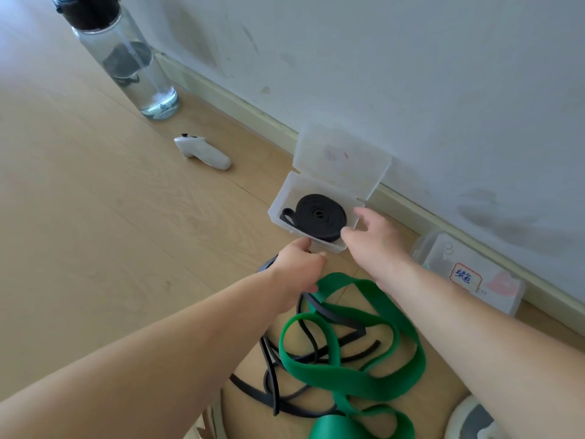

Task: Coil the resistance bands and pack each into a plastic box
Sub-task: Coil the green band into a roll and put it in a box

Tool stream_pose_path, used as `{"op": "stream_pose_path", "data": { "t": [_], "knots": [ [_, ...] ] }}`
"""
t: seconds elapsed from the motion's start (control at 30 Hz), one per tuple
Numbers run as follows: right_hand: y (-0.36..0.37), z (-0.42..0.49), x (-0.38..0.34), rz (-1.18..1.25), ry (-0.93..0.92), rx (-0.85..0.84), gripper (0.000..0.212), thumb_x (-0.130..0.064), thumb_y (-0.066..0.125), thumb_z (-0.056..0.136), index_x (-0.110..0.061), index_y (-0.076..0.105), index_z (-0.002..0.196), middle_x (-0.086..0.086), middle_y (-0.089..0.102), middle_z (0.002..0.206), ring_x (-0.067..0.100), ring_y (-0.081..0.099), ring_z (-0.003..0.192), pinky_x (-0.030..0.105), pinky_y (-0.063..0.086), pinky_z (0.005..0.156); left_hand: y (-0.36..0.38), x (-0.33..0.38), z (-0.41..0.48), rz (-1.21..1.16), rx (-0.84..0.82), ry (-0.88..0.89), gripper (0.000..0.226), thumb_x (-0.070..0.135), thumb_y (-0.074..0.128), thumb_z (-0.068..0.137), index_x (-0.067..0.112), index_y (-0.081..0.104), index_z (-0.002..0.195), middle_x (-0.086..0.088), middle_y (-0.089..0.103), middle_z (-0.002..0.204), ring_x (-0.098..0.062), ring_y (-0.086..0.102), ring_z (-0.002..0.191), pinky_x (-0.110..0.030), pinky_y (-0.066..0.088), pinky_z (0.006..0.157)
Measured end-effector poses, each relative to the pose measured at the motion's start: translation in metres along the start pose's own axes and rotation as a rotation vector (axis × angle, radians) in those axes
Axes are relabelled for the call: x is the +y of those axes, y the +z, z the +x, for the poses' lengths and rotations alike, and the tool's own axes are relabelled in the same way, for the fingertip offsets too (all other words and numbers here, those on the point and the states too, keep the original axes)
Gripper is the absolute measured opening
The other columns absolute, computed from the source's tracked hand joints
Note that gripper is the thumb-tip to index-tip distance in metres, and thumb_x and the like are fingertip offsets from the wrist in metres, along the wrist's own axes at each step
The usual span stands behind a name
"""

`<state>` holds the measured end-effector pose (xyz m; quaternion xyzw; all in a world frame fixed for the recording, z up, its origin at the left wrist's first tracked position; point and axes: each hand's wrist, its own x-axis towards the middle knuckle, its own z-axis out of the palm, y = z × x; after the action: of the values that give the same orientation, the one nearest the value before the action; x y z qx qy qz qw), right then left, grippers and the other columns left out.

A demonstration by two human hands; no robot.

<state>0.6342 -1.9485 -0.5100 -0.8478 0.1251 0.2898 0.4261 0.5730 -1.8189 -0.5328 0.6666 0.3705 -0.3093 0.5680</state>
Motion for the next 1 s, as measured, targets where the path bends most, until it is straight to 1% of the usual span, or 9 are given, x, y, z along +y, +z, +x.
{"op": "stream_pose_path", "data": {
  "t": [0.07, 0.17, 0.3, 0.43, 0.57, 0.67, 0.83, 0.9, 1.0],
  "knots": [
    [-0.009, -0.002, 0.004, -0.073, -0.036, 0.025, 0.05, -0.024, 0.054, 0.102, -0.025, 0.047, 0.152, -0.001, 0.051, 0.154, 0.021, 0.053, 0.135, 0.027, 0.038, 0.099, -0.003, 0.001, 0.003, 0.211, 0.024, 0.135, 0.054, 0.032, 0.054, 0.103, 0.03, 0.043, 0.155, 0.0, 0.053, 0.145, -0.022, 0.067, 0.102, -0.028, 0.057, 0.082],
    [-0.023, -0.009, 0.022, -0.228, -0.131, 0.038, 0.022, -0.027, 0.058, 0.099, -0.026, 0.066, 0.119, -0.007, 0.069, 0.11, 0.016, 0.066, 0.098, 0.029, 0.053, 0.084, -0.006, -0.006, 0.0, 0.658, 0.199, 0.423, 0.033, 0.041, 0.054, 0.1, 0.027, 0.063, 0.128, 0.004, 0.06, 0.125, -0.02, 0.063, 0.105, -0.03, 0.051, 0.087],
    [-0.03, -0.032, 0.055, -0.53, -0.239, -0.077, 0.019, -0.044, 0.067, 0.088, -0.028, 0.064, 0.079, -0.012, 0.064, 0.085, 0.014, 0.064, 0.08, 0.033, 0.056, 0.072, 0.001, -0.036, -0.021, 0.959, -0.02, 0.404, 0.058, 0.06, 0.065, 0.088, 0.027, 0.055, 0.135, 0.005, 0.053, 0.119, -0.02, 0.058, 0.108, -0.038, 0.054, 0.088],
    [-0.027, -0.047, 0.077, -0.752, -0.295, -0.085, 0.035, -0.05, 0.064, 0.092, -0.029, 0.053, 0.119, -0.009, 0.051, 0.117, 0.015, 0.058, 0.098, 0.032, 0.054, 0.076, -0.002, -0.04, -0.02, 1.041, 0.001, 0.373, 0.074, 0.06, 0.071, 0.085, 0.028, 0.042, 0.145, 0.004, 0.049, 0.127, -0.022, 0.059, 0.112, -0.042, 0.057, 0.088],
    [-0.031, -0.046, 0.077, -0.862, -0.353, -0.135, 0.076, -0.039, 0.061, 0.095, -0.034, 0.022, 0.16, -0.004, 0.032, 0.155, 0.02, 0.037, 0.14, 0.036, 0.045, 0.107, 0.002, -0.03, -0.022, 1.131, -0.017, 0.286, 0.054, 0.065, 0.068, 0.082, 0.024, 0.058, 0.116, 0.003, 0.051, 0.108, -0.024, 0.057, 0.106, -0.041, 0.056, 0.083],
    [-0.023, -0.045, 0.067, -0.709, -0.307, -0.366, 0.094, -0.023, 0.065, 0.086, -0.048, 0.012, 0.16, -0.013, 0.031, 0.161, 0.016, 0.034, 0.147, 0.041, 0.042, 0.115, 0.013, -0.012, -0.033, 0.968, 0.12, 0.427, 0.028, 0.048, 0.058, 0.089, 0.022, 0.052, 0.094, 0.005, 0.055, 0.087, -0.026, 0.056, 0.102, -0.036, 0.048, 0.073],
    [-0.025, -0.049, 0.042, -0.185, -0.212, -0.352, 0.085, -0.022, 0.067, 0.081, -0.064, 0.027, 0.144, -0.015, 0.066, 0.114, 0.011, 0.067, 0.099, 0.031, 0.057, 0.086, 0.013, 0.033, -0.046, 0.459, 0.202, 0.419, 0.01, 0.033, 0.064, 0.083, 0.024, 0.061, 0.088, 0.004, 0.069, 0.078, -0.017, 0.066, 0.07, -0.033, 0.056, 0.063],
    [-0.03, -0.048, 0.032, -0.17, -0.209, -0.333, 0.086, -0.036, 0.076, 0.083, -0.056, 0.027, 0.151, -0.022, 0.06, 0.121, -0.003, 0.061, 0.106, 0.02, 0.051, 0.086, 0.01, 0.037, -0.048, 0.245, 0.204, 0.379, 0.013, 0.032, 0.072, 0.081, 0.025, 0.067, 0.09, 0.005, 0.073, 0.08, -0.017, 0.074, 0.075, -0.034, 0.062, 0.066],
    [-0.027, -0.043, 0.03, -0.177, -0.218, -0.299, 0.069, -0.05, 0.08, 0.081, -0.053, 0.043, 0.139, -0.029, 0.059, 0.121, -0.001, 0.057, 0.117, 0.024, 0.049, 0.094, 0.007, 0.038, -0.051, -0.143, 0.078, 0.283, 0.039, 0.029, 0.088, 0.078, 0.02, 0.068, 0.11, -0.002, 0.074, 0.097, -0.021, 0.079, 0.077, -0.031, 0.065, 0.067]
  ]
}}
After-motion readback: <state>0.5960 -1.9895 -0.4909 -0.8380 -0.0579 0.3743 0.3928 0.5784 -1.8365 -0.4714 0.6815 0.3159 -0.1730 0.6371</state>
